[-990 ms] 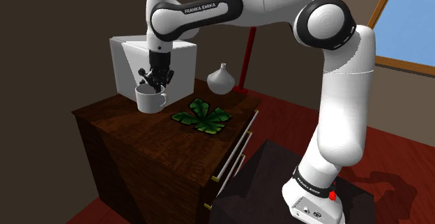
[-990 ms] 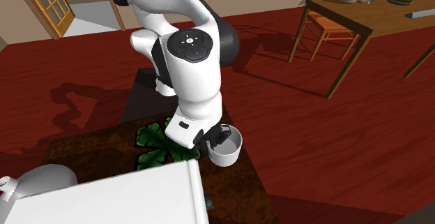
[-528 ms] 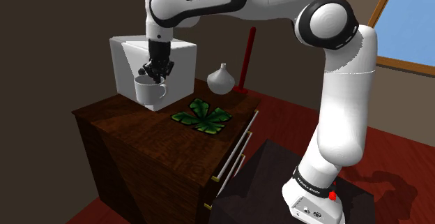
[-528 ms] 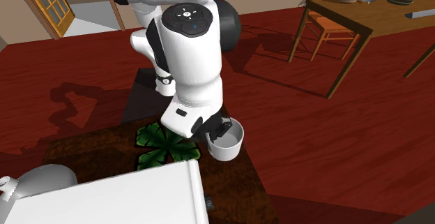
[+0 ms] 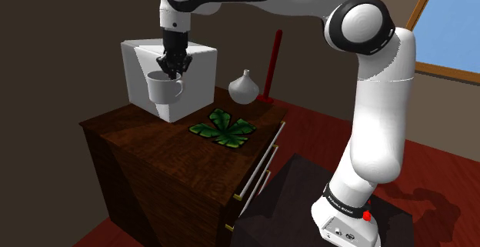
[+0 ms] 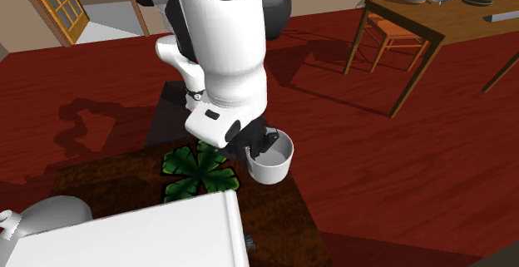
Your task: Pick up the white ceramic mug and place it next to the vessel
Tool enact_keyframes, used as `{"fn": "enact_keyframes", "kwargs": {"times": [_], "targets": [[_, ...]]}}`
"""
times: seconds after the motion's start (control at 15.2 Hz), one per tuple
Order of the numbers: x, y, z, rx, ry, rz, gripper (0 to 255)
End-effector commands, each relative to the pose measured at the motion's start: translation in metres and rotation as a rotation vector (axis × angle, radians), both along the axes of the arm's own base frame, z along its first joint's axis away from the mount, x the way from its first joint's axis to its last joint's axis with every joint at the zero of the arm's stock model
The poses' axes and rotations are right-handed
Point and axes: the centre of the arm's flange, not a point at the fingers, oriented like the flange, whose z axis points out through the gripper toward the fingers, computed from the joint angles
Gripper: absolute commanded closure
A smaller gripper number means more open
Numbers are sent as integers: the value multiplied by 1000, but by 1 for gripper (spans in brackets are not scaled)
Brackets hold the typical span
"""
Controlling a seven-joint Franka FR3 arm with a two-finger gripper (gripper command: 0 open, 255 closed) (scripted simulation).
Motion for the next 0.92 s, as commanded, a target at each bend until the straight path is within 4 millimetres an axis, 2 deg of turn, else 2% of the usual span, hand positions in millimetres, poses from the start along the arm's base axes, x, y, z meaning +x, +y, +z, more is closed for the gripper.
{"fn": "enact_keyframes", "kwargs": {"times": [0.0, 0.79, 0.86], "targets": [[0, -1, 11, 0, 0, 0, 255], [0, -1, 71, 0, 0, 0, 255], [-6, -13, 71, 0, 0, 0, 255]]}}
